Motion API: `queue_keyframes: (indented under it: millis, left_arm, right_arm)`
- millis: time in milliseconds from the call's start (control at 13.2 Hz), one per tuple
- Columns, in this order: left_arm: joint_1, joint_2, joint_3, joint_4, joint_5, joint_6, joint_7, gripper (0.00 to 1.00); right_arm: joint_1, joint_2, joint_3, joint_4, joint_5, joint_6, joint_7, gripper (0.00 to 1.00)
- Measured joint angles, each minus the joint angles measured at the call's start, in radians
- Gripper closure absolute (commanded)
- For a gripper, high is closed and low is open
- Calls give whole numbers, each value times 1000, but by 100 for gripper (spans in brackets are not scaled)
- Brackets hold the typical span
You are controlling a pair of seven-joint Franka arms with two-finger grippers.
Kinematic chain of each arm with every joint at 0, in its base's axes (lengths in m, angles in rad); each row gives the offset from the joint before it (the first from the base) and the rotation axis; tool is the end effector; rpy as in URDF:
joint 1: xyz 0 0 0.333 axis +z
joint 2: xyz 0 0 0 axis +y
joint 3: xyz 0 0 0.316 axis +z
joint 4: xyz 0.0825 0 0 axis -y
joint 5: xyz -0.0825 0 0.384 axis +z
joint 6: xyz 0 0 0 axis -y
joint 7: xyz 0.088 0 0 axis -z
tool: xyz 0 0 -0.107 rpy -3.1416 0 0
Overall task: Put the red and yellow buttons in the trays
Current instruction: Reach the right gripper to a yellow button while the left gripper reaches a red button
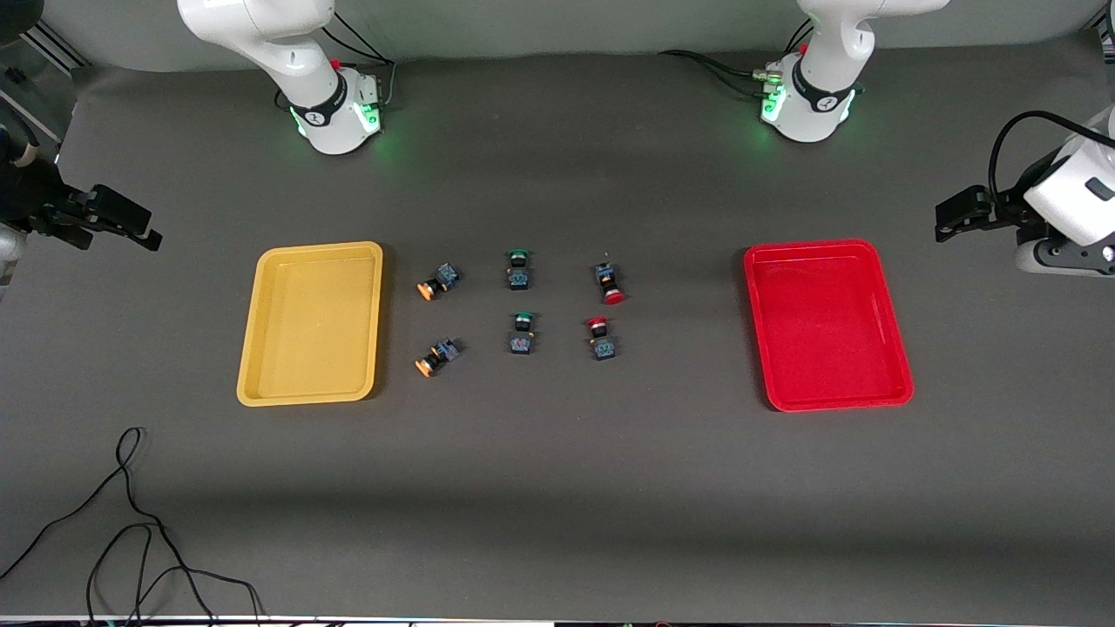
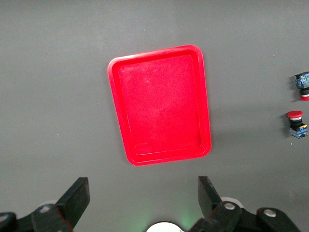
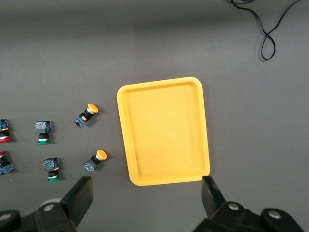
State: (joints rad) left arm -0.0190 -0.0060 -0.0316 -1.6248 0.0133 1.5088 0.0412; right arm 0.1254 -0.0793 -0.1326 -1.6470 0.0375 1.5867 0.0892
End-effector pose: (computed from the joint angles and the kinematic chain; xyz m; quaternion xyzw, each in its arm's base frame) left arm 0.5432 -0.0261 0.5975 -0.9974 0.0458 0.0549 0.0070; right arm 0.5312 -0.0028 0.6327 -0.9985 0.0481 -0.0082 0.0243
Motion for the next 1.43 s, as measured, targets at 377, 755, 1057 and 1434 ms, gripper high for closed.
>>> queue_keyframes:
  millis: [377, 755, 1057, 1434]
  left_arm:
    - [-1, 0, 0, 0, -1, -3, 0, 0]
    - [-2, 0, 0, -4, -2, -3, 0, 0]
    - [-34, -1, -1, -38, -12, 4, -30, 0]
    - [-299, 10, -11, -96, -29, 115, -395, 0]
  right_arm:
    - [0, 0, 1, 3, -1, -38, -4, 0]
    - [51, 45, 9, -1, 0, -56, 52, 0]
    - [207, 150, 13, -11, 0, -29, 293, 0]
    - [244, 178, 9, -72, 55, 46, 503, 0]
